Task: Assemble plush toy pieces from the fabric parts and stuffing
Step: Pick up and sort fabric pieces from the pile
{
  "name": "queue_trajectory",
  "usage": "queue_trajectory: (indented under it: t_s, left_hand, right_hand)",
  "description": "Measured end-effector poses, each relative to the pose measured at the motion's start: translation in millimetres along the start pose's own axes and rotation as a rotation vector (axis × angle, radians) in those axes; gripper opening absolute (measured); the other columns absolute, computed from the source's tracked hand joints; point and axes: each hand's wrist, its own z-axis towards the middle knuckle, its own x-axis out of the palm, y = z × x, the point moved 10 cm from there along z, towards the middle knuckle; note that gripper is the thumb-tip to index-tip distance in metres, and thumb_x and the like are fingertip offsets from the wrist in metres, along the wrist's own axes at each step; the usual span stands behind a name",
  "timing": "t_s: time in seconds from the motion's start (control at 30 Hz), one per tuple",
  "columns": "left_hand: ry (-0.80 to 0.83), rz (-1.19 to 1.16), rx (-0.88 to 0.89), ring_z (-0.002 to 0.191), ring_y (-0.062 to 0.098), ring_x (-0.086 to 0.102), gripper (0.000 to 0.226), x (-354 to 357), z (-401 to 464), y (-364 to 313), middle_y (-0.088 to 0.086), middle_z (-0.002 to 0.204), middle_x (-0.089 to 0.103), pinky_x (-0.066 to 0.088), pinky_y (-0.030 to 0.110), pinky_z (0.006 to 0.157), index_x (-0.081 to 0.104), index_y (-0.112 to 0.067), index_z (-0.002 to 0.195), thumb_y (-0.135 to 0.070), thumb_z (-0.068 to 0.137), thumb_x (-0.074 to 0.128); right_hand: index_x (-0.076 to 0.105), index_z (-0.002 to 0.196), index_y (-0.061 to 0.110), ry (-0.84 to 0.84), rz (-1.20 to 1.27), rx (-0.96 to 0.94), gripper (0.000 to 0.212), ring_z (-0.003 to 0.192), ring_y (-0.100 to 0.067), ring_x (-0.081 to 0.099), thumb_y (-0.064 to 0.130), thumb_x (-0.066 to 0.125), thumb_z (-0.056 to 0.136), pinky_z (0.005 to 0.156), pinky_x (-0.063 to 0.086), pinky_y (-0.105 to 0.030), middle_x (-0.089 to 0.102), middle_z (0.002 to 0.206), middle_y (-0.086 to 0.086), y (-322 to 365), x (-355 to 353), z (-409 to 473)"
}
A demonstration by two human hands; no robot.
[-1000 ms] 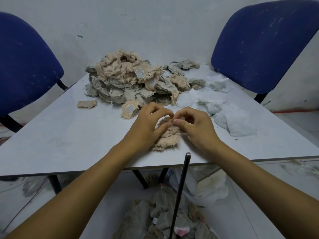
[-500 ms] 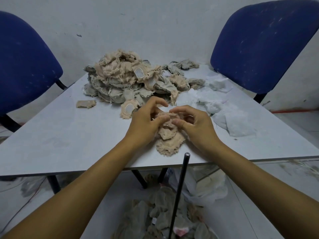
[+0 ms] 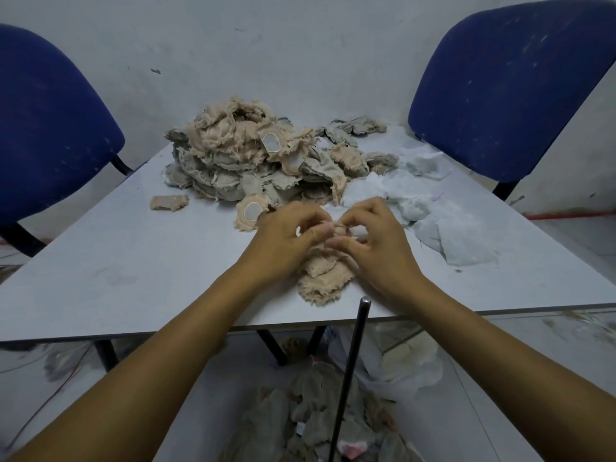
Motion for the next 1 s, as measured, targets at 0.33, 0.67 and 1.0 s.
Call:
queue_trajectory:
  t_s: [0.33,0.67,1.0]
  left_hand:
    - [0.212,-0.488,-0.178,0.078,0.008,0.063,0.005,20.9,-0.2,2.6,-0.015,0.078,0.063,0.052,0.023,0.072,0.068,-0.019,0.079,-0.016,0.075,0.067]
    - [0.126,-0.588,-0.338,0.071,0.011,0.056,0.022,16.2,4.4,14.5,-0.003,0.074,0.063,0.045,0.023,0.059,0.065,-0.017,0.074,-0.005,0.092,0.060]
    - [-0.001,-0.189,-0.133,0.071,0.014,0.064,0.009,10.4,2.0,-11.8,0.005,0.082,0.063,0.054,0.021,0.061,0.057,-0.023,0.095,-0.014,0.095,0.057]
  right_hand:
    - [0.058,0.081,0.014,-0.135,0.238,0.034,0.019,0.070,-0.025,0.059,0.022,0.071,0.092,0.061,0.051,-0.041,0.061,0.073,0.001,-1.2,-19.2,-5.0]
    - [0.059,0.089,0.007,-0.082,0.310,-0.008,0.011,0.085,-0.035,0.061,0.008,0.069,0.089,0.066,0.059,-0.047,0.059,0.088,-0.010,6.6,-13.8,-5.5]
    - [0.058,0.092,0.027,-0.156,0.130,-0.091,0.016,0.074,-0.027,0.064,0.012,0.062,0.091,0.062,0.054,-0.052,0.061,0.083,0.006,14.4,-19.4,-9.6]
